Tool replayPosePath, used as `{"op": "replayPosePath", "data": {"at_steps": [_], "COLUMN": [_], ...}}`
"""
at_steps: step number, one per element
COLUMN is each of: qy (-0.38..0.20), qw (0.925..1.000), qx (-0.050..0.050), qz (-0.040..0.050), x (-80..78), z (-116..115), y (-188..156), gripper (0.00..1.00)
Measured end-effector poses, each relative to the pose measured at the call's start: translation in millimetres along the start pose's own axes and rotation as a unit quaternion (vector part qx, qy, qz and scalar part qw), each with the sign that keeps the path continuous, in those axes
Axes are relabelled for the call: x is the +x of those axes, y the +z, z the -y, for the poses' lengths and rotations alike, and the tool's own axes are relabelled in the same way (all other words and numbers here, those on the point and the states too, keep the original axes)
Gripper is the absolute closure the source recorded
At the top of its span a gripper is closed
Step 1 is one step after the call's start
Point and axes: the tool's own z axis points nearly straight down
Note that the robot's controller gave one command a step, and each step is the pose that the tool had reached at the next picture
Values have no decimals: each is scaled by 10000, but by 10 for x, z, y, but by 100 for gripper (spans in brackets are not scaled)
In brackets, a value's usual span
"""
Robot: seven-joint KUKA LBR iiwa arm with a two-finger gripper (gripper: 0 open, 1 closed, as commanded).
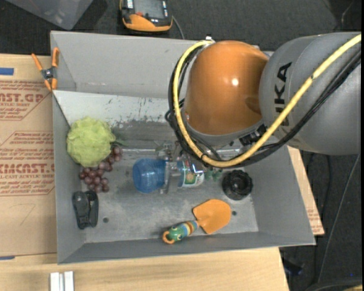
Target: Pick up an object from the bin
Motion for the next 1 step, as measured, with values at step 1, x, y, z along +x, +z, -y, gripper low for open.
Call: {"op": "replayPosePath", "data": {"at_steps": [1], "qy": [79], "qw": [10000], "qx": [6], "qz": [-34], "x": [18], "z": [-32], "y": [-74], "gripper": [100]}}
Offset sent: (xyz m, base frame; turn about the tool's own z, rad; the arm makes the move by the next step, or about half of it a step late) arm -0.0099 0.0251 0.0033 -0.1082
